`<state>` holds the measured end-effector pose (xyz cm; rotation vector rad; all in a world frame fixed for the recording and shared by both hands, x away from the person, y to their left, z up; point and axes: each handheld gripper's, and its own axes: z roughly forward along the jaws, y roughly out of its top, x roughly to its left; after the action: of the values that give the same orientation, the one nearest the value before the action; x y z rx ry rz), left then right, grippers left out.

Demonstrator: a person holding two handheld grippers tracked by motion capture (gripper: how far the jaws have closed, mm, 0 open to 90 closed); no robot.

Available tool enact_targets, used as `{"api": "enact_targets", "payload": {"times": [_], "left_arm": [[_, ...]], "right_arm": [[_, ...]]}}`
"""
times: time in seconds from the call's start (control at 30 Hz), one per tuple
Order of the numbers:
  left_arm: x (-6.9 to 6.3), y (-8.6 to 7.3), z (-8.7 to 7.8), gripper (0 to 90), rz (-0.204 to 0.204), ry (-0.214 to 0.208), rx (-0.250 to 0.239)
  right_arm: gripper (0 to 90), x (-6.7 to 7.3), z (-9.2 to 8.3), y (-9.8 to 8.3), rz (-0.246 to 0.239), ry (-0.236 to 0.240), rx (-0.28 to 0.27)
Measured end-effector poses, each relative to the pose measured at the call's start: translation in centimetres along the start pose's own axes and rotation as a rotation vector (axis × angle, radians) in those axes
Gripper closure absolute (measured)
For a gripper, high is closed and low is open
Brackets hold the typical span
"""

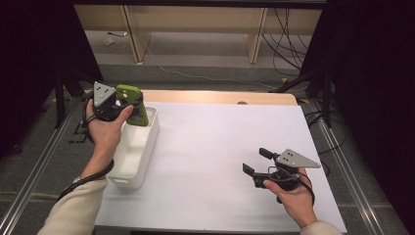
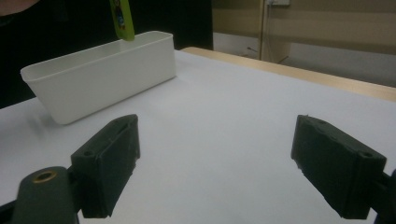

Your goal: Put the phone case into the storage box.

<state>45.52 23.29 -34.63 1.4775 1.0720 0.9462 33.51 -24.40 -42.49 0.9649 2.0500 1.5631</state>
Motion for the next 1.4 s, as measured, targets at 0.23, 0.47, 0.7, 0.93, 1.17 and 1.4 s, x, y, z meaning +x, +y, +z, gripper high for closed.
{"api": "enact_targets", "payload": {"times": [0.23, 0.47, 0.7, 0.93, 1.17, 1.4], "left_arm": [[0.0, -0.1, 0.4, 14.8, -0.001, -0.001, 0.006], [0.1, -0.2, 0.6, 14.8, -0.005, -0.001, 0.007], [0.1, -0.2, 0.9, 14.8, -0.007, -0.005, 0.010], [0.2, -0.3, 1.2, 14.8, -0.011, -0.007, 0.011], [0.5, -0.3, 1.6, 14.8, -0.016, -0.005, 0.014], [0.6, -0.3, 1.9, 14.8, -0.016, -0.004, 0.019]], "right_arm": [[16.3, 0.0, 0.0, 0.0, 0.001, 0.001, 0.000], [16.3, 0.0, 0.0, 0.0, -0.001, 0.001, 0.005], [16.3, 0.0, 0.0, 0.0, 0.002, 0.001, 0.003], [16.3, 0.0, -0.1, 0.0, 0.004, 0.001, 0.001], [16.3, -0.1, -0.1, 0.0, 0.003, 0.001, 0.002], [16.3, -0.1, -0.1, 0.0, 0.004, 0.001, 0.001]]}}
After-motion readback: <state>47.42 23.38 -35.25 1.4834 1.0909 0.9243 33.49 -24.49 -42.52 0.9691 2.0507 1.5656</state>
